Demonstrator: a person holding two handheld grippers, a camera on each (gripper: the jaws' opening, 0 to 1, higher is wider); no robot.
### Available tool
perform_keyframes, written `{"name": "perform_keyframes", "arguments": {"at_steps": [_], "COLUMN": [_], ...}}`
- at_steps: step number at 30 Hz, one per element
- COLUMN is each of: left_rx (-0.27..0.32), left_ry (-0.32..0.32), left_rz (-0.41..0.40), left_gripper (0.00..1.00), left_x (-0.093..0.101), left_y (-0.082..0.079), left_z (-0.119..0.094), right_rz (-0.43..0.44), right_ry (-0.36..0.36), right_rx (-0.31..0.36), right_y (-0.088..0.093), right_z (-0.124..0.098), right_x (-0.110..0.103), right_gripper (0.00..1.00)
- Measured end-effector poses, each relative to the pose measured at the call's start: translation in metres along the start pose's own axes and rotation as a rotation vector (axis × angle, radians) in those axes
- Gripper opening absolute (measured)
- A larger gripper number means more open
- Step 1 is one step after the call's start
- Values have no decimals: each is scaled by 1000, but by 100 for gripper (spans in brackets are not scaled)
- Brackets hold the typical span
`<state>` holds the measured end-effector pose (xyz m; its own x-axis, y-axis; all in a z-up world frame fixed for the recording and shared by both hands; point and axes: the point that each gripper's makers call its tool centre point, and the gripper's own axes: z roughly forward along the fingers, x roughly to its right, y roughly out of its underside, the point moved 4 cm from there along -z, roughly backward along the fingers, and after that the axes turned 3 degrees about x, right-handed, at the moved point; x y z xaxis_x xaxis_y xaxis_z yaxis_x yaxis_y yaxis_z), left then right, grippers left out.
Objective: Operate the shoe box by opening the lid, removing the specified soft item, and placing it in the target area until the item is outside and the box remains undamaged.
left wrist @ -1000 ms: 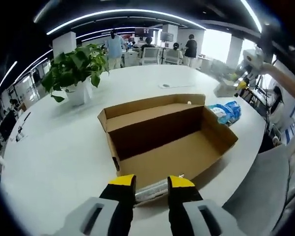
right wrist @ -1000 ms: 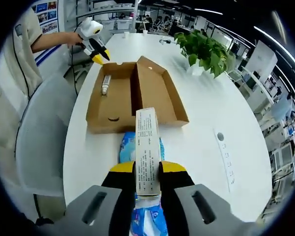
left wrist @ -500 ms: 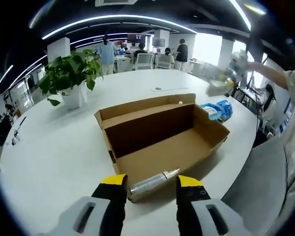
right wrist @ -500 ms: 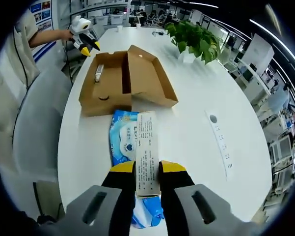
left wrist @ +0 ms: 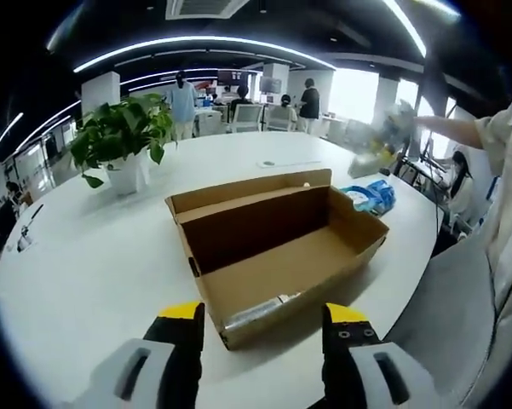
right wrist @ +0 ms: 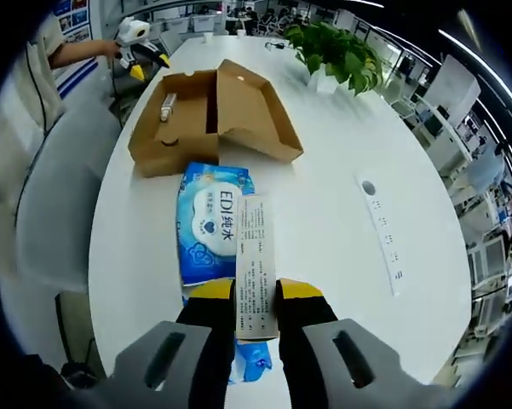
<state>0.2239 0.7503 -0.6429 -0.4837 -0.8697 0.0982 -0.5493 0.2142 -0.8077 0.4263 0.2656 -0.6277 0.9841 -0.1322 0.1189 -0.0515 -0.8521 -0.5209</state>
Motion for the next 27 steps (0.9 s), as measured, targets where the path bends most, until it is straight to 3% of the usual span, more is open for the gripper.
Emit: {"name": "perform_keyframes", "arguments": {"at_steps": [13,27], "left_rx": [-11,-28], "left_ry": [3,1], "left_rz": [41,50], "left_gripper": [80,91], "left_x": [-5,-10], "left_y": [7,13], "left_z": [-3,-7], "right_rz": [-29,-26], "right_ry": [-11,-53], "right_rx": [-70,-138], "right_y": [29,62], "right_z": [16,27], "right_x": [15,15], "right_gripper": [15,15]}}
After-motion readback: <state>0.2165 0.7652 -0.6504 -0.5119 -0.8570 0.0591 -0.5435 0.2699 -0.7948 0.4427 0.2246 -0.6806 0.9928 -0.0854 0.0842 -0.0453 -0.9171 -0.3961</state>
